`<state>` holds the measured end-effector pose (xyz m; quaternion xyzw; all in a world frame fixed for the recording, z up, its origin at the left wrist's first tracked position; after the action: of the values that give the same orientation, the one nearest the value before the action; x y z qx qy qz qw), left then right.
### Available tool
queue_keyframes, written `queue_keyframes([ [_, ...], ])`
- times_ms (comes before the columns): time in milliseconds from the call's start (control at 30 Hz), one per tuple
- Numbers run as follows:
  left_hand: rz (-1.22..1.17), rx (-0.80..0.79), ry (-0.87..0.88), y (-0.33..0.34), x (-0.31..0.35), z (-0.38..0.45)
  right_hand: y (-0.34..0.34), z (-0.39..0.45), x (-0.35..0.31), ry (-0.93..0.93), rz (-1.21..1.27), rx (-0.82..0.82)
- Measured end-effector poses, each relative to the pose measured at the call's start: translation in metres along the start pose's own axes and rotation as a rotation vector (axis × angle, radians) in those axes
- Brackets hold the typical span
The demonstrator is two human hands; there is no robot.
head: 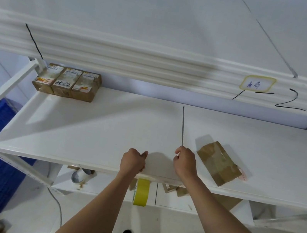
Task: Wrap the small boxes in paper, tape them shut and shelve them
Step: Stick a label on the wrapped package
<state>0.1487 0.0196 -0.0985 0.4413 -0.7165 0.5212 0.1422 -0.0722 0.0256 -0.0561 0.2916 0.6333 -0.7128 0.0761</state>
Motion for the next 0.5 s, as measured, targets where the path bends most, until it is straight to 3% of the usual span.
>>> queue_keyframes([
  [167,-0.058,-0.054,0.059,0.018,0.049,-0.017,-0.036,0.010,0.010,-0.019,-0.033,0.076],
  [333,-0.175,-0.185,0.077,0.061,0.092,-0.042,-0.091,0.019,0.047,0.029,-0.216,0.270],
  [500,-0.370,-0.376,-0.091,0.125,0.118,-0.080,-0.112,0.022,0.118,0.182,-0.169,0.170],
])
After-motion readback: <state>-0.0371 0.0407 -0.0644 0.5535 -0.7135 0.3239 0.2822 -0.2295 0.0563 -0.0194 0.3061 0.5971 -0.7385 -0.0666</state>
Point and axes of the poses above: each hand's wrist, its own z-axis towards the middle knuckle, its own y-axis out of the palm, x = y × z, the point moved 8 cm from there along z, towards the middle knuckle, and after that the axes turned 9 degrees about x, right-handed, at the moved point
